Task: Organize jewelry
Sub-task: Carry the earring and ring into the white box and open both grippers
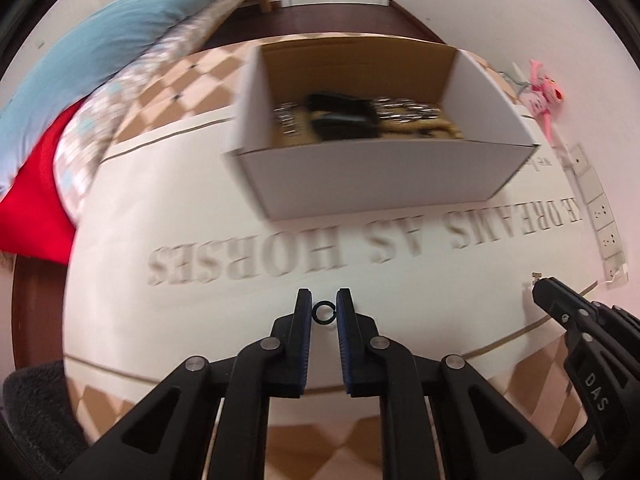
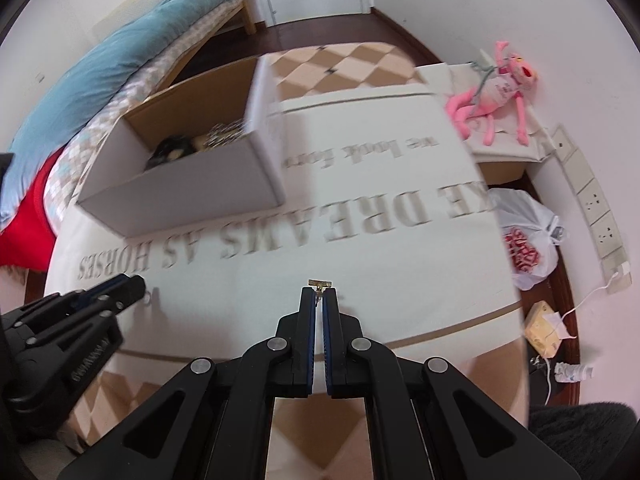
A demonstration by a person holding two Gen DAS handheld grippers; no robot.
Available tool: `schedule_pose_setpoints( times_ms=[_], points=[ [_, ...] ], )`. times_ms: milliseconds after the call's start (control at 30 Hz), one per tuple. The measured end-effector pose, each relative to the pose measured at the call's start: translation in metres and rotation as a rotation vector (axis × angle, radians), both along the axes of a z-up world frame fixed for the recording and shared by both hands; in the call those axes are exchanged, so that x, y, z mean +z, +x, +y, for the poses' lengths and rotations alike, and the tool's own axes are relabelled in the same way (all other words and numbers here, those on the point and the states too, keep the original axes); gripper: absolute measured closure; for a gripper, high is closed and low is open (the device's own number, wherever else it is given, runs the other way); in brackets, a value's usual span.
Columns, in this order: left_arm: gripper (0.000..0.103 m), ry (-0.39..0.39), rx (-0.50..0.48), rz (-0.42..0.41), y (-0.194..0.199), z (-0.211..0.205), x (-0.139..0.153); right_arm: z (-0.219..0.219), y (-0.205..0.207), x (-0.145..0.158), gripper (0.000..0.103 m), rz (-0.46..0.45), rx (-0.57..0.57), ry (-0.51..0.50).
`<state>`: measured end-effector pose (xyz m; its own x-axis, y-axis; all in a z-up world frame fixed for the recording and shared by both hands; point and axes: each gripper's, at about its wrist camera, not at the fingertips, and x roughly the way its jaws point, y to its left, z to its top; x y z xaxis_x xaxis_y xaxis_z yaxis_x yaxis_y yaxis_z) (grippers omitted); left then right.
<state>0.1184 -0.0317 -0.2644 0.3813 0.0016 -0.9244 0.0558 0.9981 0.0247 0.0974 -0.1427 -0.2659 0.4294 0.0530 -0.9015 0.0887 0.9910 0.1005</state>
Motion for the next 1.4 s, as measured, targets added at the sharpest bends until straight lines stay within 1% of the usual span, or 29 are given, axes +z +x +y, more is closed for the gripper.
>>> schedule_pose_setpoints(
  times_ms=[67, 233, 433, 767, 833, 900, 967, 1033, 1100, 1167, 1233, 1267, 1333, 1400],
  points=[
    [0.093, 0.016, 0.007, 0.004, -0.006, 0.012, 0.000, 0.014, -0.002, -0.002, 0.100, 0.005, 0.017, 0.002],
    [0.093, 0.012, 0.049, 0.022, -0.019, 0.040, -0.002, 0.044, -0.010, -0.004, 0.100, 0.011, 0.069, -0.010],
    [0.093, -0.003, 0.072, 0.025, -0.028, 0.053, -0.001, 0.065, -0.017, -0.003, 0.100, 0.016, 0.111, -0.030],
    [0.093, -0.030, 0.074, 0.009, -0.029, 0.056, 0.009, 0.068, -0.018, 0.006, 0.099, 0.007, 0.122, -0.032],
    [0.093, -0.045, 0.072, 0.000, -0.029, 0.054, 0.019, 0.067, -0.017, 0.012, 0.100, 0.001, 0.123, -0.022],
    [0.093, -0.072, 0.064, -0.016, -0.026, 0.053, 0.034, 0.064, -0.015, 0.025, 0.100, -0.017, 0.119, -0.001],
    [0.093, -0.109, 0.057, -0.038, -0.015, 0.054, 0.054, 0.061, -0.008, 0.043, 0.100, -0.047, 0.117, 0.018],
    [0.093, -0.178, 0.044, -0.036, 0.003, 0.056, 0.073, 0.057, 0.003, 0.062, 0.100, -0.083, 0.116, 0.035],
    [0.093, -0.224, 0.032, -0.046, 0.024, 0.059, 0.089, 0.053, 0.023, 0.082, 0.100, -0.108, 0.123, 0.055],
    [0.093, -0.232, 0.014, -0.055, 0.046, 0.059, 0.100, 0.050, 0.043, 0.095, 0.100, -0.125, 0.127, 0.068],
    [0.093, -0.238, 0.008, -0.052, 0.072, 0.058, 0.105, 0.050, 0.067, 0.103, 0.100, -0.125, 0.145, 0.050],
    [0.093, -0.228, 0.001, -0.046, 0.084, 0.057, 0.105, 0.049, 0.080, 0.104, 0.100, -0.123, 0.150, 0.054],
    [0.093, -0.231, 0.003, -0.013, 0.109, 0.058, 0.099, 0.049, 0.103, 0.101, 0.100, -0.093, 0.166, 0.045],
    [0.093, -0.221, -0.008, 0.023, 0.128, 0.057, 0.092, 0.048, 0.129, 0.093, 0.100, -0.041, 0.180, 0.051]
  ],
)
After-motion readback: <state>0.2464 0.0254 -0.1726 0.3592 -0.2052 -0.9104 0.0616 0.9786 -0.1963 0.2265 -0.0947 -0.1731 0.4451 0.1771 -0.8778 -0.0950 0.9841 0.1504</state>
